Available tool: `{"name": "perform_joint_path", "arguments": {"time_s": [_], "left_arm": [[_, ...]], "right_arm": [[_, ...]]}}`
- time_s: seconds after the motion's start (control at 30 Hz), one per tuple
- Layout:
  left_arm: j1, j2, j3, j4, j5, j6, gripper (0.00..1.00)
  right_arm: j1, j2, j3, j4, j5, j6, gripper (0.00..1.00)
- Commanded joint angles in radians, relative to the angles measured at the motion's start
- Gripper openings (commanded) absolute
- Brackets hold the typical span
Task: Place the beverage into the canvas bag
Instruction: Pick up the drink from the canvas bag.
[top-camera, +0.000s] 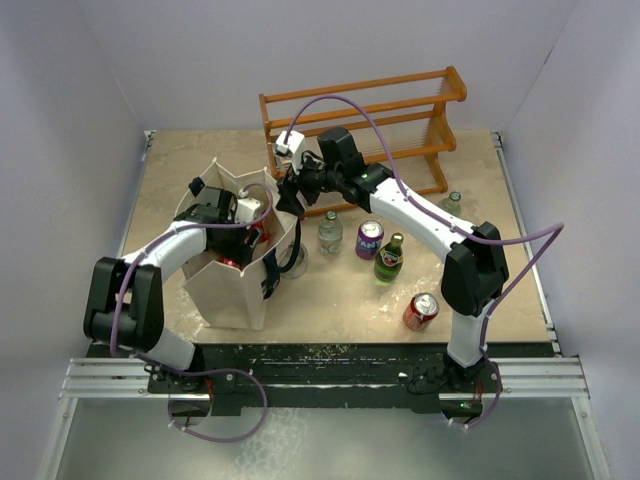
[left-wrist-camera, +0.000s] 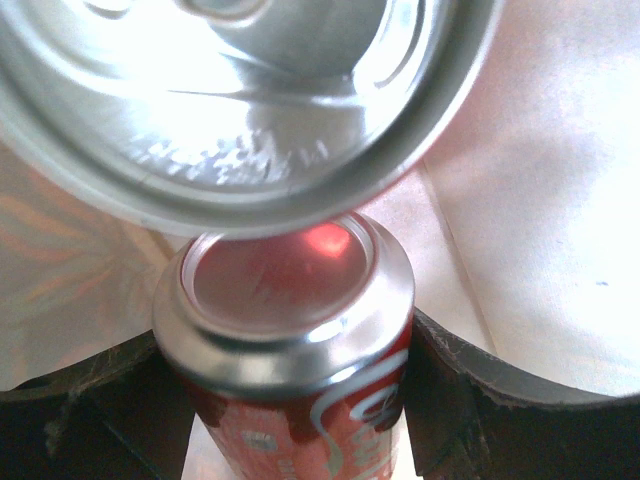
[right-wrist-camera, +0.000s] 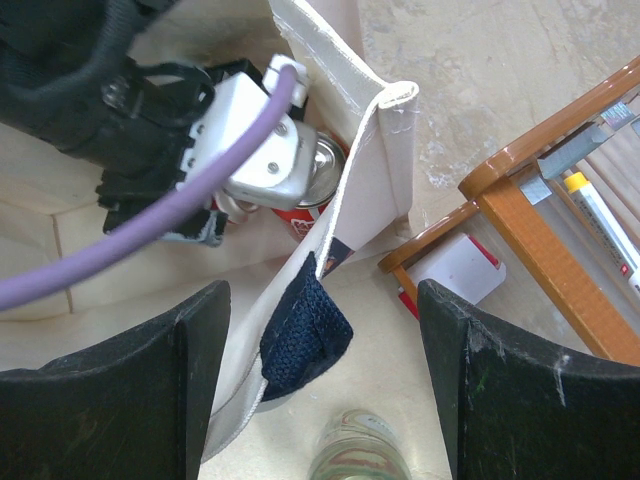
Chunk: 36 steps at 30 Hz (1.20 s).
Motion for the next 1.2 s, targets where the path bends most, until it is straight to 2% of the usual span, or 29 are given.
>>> {"name": "perform_joint_path", "arguments": {"time_s": [0.0,0.2,0.5,0.8,1.17], "left_arm": [[0.011,-0.108,0.031,-0.001,-0.035,0.025,0.37],[0.013,-0.173,0.092,-0.055,-0.039,0.078,0.32],[0.013,-0.292,0.200,-0.138,0.044,0.113,0.20],[0.022,-0.334,0.266,-0.184,0.148,0.120,0.00],[0.028,-0.375,0.382,-0.210,0.263,0.136,0.00]], "right_arm": [[-0.002,-0.005,0.023,0.006,0.020,-0.036,0.76],[-0.003,-0.012,0.028,0.005,0.014,-0.051,0.76],[-0.003,-0.016,0.070,-0.021,-0.012,-0.045,0.76],[-0.002,-0.016,0.116,-0.041,-0.036,-0.033,0.76],[-0.003,-0.016,0.213,-0.054,-0.080,0.032,0.76]]}}
